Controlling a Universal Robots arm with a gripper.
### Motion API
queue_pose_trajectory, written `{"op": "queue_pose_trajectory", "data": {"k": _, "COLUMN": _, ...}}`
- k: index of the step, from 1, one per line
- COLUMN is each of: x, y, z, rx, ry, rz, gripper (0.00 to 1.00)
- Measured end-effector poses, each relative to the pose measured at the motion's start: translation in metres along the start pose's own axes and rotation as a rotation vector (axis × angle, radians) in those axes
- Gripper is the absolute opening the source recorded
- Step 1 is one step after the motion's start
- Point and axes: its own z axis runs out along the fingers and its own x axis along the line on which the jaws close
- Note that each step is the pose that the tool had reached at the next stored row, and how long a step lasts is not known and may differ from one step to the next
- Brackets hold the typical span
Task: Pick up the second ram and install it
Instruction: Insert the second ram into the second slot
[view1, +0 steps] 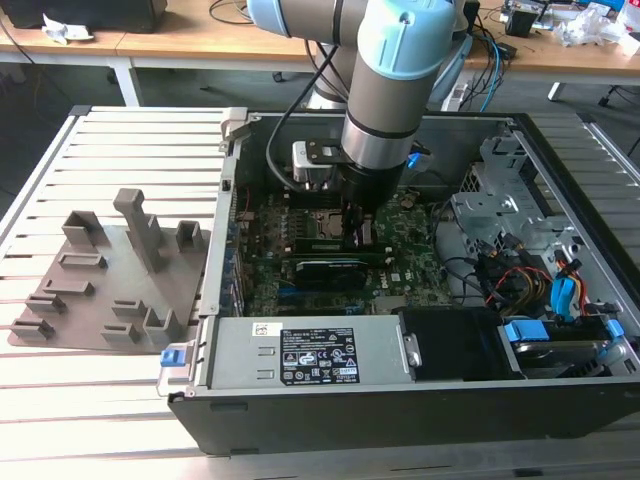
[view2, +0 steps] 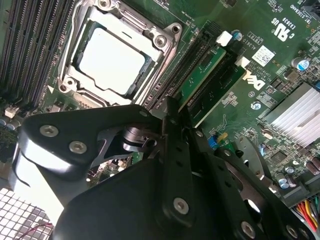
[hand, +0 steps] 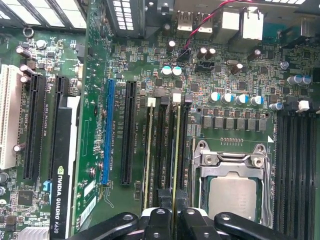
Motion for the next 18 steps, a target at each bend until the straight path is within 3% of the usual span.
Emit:
{"op": "queue_pose_trajectory", "data": {"k": 10, "x": 0.0002, "y": -0.0002, "z": 0.0040, "rx": 0.0001, "ry": -0.0001, "rz": 0.000, "gripper": 0.14}}
{"op": "queue_pose_trajectory", "data": {"k": 14, "x": -0.0007, "y": 0.0004, "z": -0.0115, "rx": 0.0001, "ry": 0.0001, "rz": 0.000, "gripper": 0.14}}
{"op": "queue_pose_trajectory", "data": {"k": 18, "x": -0.0008, "y": 0.0006, "z": -0.0136, "rx": 0.0001, "ry": -0.0003, "rz": 0.000, "gripper": 0.14}}
